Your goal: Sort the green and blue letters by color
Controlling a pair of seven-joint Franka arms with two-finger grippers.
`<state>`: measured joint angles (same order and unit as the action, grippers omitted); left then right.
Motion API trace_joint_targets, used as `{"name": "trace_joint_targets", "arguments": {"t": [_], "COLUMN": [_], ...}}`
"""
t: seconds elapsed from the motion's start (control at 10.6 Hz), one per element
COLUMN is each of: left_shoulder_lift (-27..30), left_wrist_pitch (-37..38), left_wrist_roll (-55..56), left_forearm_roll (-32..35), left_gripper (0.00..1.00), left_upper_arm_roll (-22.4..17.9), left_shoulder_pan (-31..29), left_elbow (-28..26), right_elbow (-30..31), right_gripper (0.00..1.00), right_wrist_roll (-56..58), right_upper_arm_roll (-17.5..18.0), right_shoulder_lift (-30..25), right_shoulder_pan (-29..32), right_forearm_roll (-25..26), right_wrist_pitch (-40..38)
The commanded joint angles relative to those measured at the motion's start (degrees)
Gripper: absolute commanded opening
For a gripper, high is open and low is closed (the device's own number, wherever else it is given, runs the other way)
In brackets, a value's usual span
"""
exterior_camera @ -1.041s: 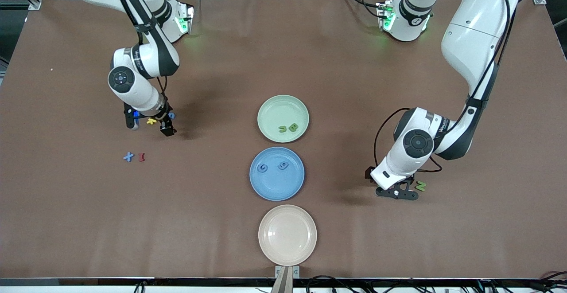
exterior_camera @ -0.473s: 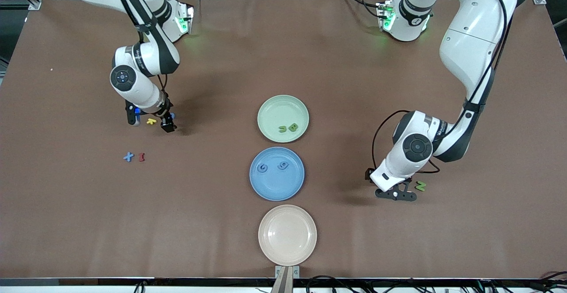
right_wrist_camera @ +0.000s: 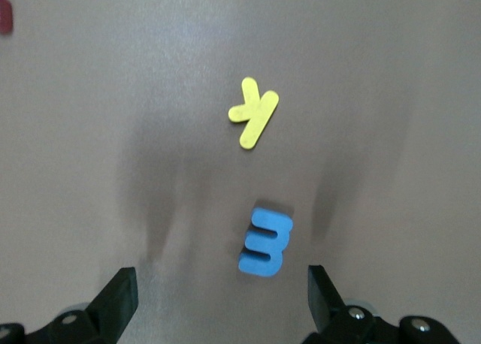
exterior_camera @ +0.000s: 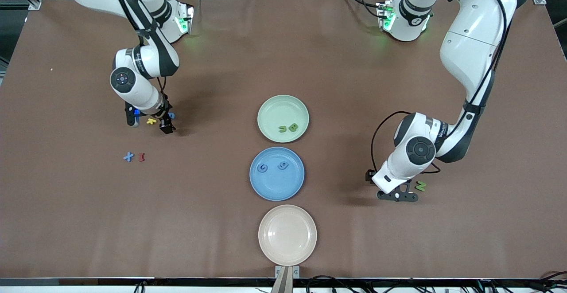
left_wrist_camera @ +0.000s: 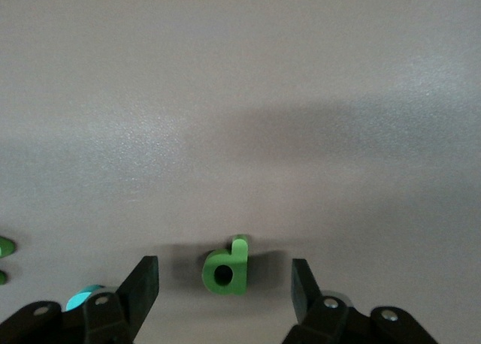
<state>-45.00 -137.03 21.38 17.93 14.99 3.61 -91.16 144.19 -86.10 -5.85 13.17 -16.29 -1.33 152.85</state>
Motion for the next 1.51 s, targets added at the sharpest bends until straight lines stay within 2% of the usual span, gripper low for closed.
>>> {"name": "trace_joint_targets", "arguments": {"t": [0.0,0.19,0.28,0.38,0.47,0.57,0.76,1.23,1.42], "left_shoulder_lift": [-1.1,-1.4,-1.4,-1.4,-1.4,-1.4,-1.4,0.7,1.2], "left_wrist_pitch": [0.7,0.7,0.7,0.7,0.7,0.7,0.7,2.8,3.3], "left_wrist_roll": [-1.0,-1.0,-1.0,-1.0,-1.0,-1.0,-1.0,-0.1,2.4], "left_forearm_roll": [-1.4,-1.6,-1.6,-1.5,-1.5,-1.5,-1.4,-1.5,-2.9], "left_gripper": [0.75,0.67,0.56,0.49,0.46,0.36,0.00,0.00,0.00], "left_upper_arm_roll": [0.0,0.0,0.0,0.0,0.0,0.0,0.0,0.8,3.0], "left_shoulder_pan": [0.0,0.0,0.0,0.0,0.0,0.0,0.0,0.6,0.6], "left_elbow": [1.5,1.5,1.5,1.5,1.5,1.5,1.5,1.6,1.4], "right_elbow": [0.8,0.9,0.9,1.0,1.0,1.0,1.0,0.8,0.4], "right_gripper": [1.00,0.99,0.99,0.99,0.99,0.98,0.98,0.99,1.00], "right_wrist_roll": [0.9,1.8,2.1,2.1,2.6,2.8,4.0,5.2,10.2], "right_upper_arm_roll": [1.0,1.0,1.0,1.0,1.0,1.0,1.0,1.0,1.0], "right_shoulder_lift": [0.8,1.6,1.8,1.8,1.9,1.9,1.9,1.8,1.2], "right_shoulder_pan": [2.8,2.9,2.8,2.8,2.8,2.8,2.8,3.4,3.4], "right_forearm_roll": [1.2,1.2,1.2,1.2,1.2,1.2,1.2,1.2,1.2], "right_wrist_pitch": [3.1,4.7,4.8,4.9,4.9,5.0,5.6,5.6,4.9]}}
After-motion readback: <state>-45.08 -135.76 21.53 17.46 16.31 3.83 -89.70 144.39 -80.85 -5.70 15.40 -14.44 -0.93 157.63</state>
